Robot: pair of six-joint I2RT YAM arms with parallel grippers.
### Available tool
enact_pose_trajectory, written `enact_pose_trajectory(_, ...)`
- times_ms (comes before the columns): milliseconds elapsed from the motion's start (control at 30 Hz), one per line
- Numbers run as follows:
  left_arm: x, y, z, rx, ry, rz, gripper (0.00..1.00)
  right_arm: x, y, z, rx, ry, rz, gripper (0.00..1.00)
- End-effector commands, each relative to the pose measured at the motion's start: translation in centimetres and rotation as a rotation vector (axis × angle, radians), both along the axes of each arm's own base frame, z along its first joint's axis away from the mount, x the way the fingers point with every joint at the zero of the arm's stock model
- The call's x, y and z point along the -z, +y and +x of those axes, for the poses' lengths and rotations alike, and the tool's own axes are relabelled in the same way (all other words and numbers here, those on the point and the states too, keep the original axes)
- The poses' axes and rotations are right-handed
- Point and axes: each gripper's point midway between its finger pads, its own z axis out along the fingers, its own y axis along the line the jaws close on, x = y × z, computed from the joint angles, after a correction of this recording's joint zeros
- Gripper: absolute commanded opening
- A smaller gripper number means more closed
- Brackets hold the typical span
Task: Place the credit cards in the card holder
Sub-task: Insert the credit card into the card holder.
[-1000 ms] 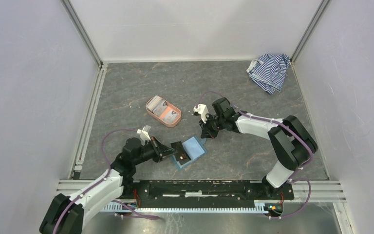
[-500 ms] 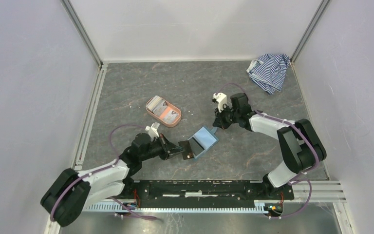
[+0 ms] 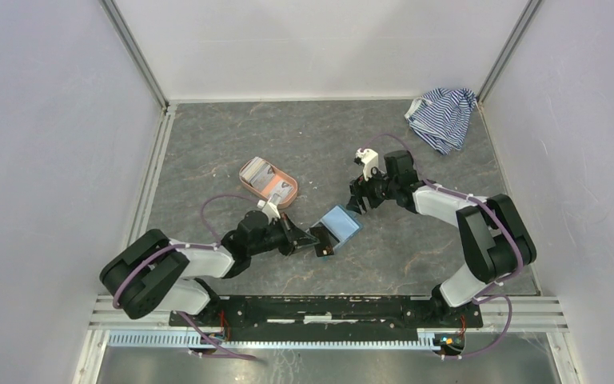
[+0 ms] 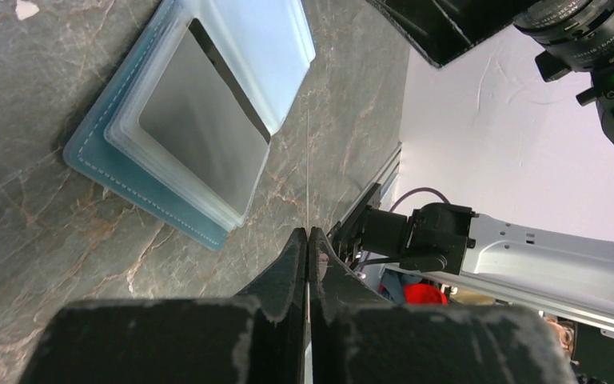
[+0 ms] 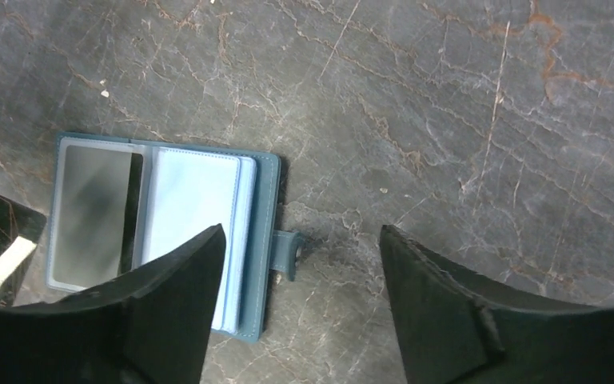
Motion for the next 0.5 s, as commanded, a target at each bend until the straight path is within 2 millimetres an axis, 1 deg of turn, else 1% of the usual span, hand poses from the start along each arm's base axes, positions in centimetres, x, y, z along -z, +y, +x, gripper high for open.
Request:
enact_pose_trajectory(0,-2.5,-1.3,2.2,-0.059,-0.062,-0.065,0.02,-2.6,0.4,1.0,-0.021,-0.085,0.04,0.91)
enact_pose_trajectory(33,-2.4,-1.4,2.2,-0.064,-0.056,-0.064,0.02,-3.1,0.3,1.2,-0.017,-0.102,0.039,0.98)
enact_pose_trajectory(167,-1.5,-1.7,2.3,-0.093,-0.022,-0.064,0.02,-4.7,0.0,1.4,-0.014,-0.163,0.048,0.98)
enact_pose_trajectory(300,-0.6,-1.6,2.3,-0.135,0.028,-0.073,0.02,-6.4,0.2,1.0,-0.038,-0.23,0.086,0.98)
enact_pose_trajectory(367,-0.3,-1.5,2.3,-0.155,0.049,-0.079,0.02,-6.7,0.4,0.8,-0.05,-0.237,0.098,0.98)
enact_pose_trajectory(467,0.3,-1.1,2.4,-0.197,0.081,-0.086,0.02,-6.6,0.6,0.6,-0.06,-0.227,0.103,0.98)
